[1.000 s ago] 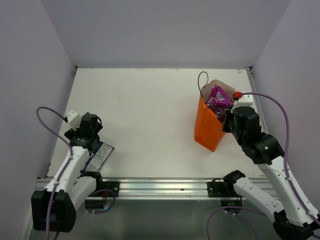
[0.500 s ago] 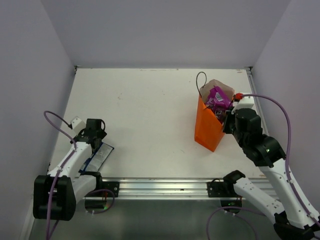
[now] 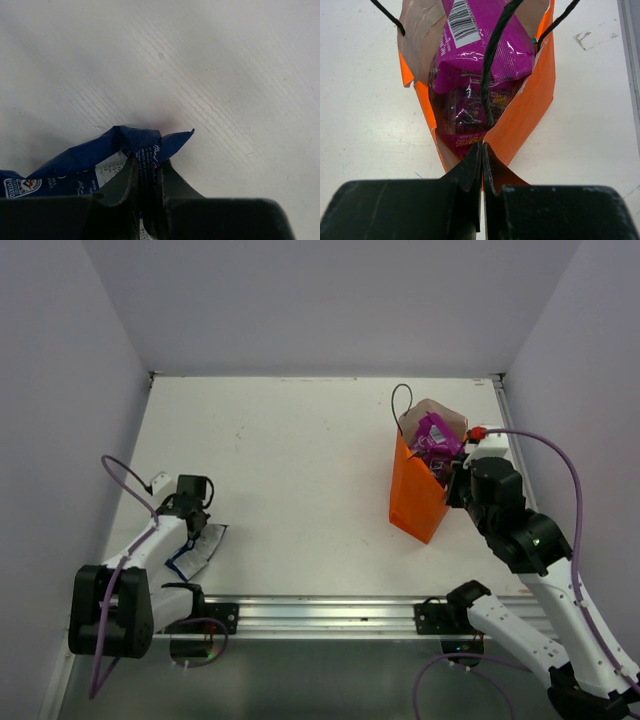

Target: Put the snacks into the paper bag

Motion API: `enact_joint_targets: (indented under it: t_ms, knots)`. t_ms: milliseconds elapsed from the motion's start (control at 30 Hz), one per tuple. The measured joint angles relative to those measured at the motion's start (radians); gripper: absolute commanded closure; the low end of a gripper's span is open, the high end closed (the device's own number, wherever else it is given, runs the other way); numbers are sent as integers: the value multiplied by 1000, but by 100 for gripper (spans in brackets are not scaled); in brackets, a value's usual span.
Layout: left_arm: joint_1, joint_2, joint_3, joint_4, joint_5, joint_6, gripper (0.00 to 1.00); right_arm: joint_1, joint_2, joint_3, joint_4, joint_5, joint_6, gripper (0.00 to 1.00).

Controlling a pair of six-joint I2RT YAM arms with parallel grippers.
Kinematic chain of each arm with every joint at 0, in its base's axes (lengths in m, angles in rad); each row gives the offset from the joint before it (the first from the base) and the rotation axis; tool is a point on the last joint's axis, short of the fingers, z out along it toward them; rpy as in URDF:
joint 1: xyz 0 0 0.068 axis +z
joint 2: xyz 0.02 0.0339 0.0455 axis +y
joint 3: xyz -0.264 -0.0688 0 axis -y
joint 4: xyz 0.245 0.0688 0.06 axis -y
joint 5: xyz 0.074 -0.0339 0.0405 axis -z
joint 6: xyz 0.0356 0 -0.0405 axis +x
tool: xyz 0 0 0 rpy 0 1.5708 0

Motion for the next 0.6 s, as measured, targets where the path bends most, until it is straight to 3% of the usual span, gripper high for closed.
enact_joint_targets:
  t_ms: [200, 367, 600]
  knots:
    - [-55, -33, 68, 45, 117, 122, 100, 0, 8, 0, 0, 0, 0, 100]
    - [-289, -20, 336, 163, 285, 282, 100, 1, 27, 0, 4, 1, 0, 100]
    - [-462, 232, 839, 534, 814, 365, 100, 2, 43, 0, 8, 8, 0, 100]
